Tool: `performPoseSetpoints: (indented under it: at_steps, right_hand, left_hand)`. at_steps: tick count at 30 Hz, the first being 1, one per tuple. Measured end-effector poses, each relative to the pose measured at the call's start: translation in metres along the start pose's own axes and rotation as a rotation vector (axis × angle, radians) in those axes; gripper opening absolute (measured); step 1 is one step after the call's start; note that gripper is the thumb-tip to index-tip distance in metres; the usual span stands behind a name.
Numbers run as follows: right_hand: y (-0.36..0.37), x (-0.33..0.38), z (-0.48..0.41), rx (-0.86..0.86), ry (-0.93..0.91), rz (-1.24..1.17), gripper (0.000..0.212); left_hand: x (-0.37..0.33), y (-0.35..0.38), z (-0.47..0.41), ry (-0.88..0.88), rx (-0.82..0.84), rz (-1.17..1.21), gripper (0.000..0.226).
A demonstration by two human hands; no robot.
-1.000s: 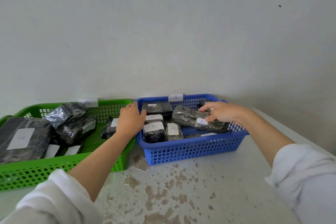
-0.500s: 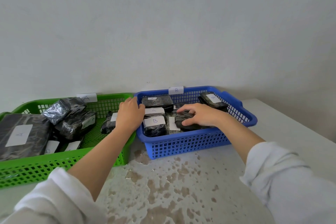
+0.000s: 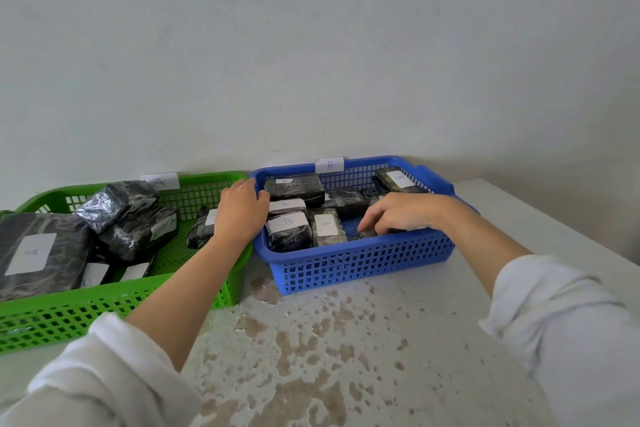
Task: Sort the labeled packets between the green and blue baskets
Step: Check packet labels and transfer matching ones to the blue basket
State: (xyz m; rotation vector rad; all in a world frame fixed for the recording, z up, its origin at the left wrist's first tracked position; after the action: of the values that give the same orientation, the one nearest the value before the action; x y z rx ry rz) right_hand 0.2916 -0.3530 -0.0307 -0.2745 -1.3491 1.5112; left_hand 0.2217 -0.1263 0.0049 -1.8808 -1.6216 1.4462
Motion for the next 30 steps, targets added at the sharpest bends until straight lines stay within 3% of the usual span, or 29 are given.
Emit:
performPoseSetpoints:
  at_steps: [3, 7, 10, 18, 30]
  right_hand:
    - [-0.008, 0.015, -0.001, -0.088, -0.075, -0.098, 0.033]
    - [0.011, 0.036, -0.013, -0.100, -0.079, 0.028, 0.072]
    - [0.023, 0.042, -0.025, -0.089, -0.068, 0.129, 0.083]
    - [0.016, 0.034, -0.029, -0.137, -0.057, -0.045, 0.075]
    - [0.017, 0.036, -0.033, -0.150, -0.068, -0.037, 0.068]
  left_hand:
    - [0.000, 0.000, -0.001, -0.003, -0.004, -0.001, 0.021]
    - [0.001, 0.000, -0.001, -0.005, -0.005, -0.009, 0.021]
    - [0.001, 0.000, -0.001, 0.004, -0.007, -0.017, 0.021]
    - [0.002, 0.001, -0.001, -0.004, -0.005, 0.008, 0.020]
    - [0.003, 0.001, 0.001, -0.025, 0.002, 0.008, 0.020]
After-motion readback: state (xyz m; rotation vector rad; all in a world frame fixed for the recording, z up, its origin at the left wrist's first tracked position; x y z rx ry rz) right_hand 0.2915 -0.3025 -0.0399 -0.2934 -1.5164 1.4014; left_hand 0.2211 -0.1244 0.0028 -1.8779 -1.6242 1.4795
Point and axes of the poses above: each hand's wrist, its own z-axis away from the middle knuckle, its own y-axis out of the palm, x = y × z, the point moved 10 cm from there along -z, towards the middle knuckle, and after that the axes turned 3 degrees about y, right-handed, at the moved point
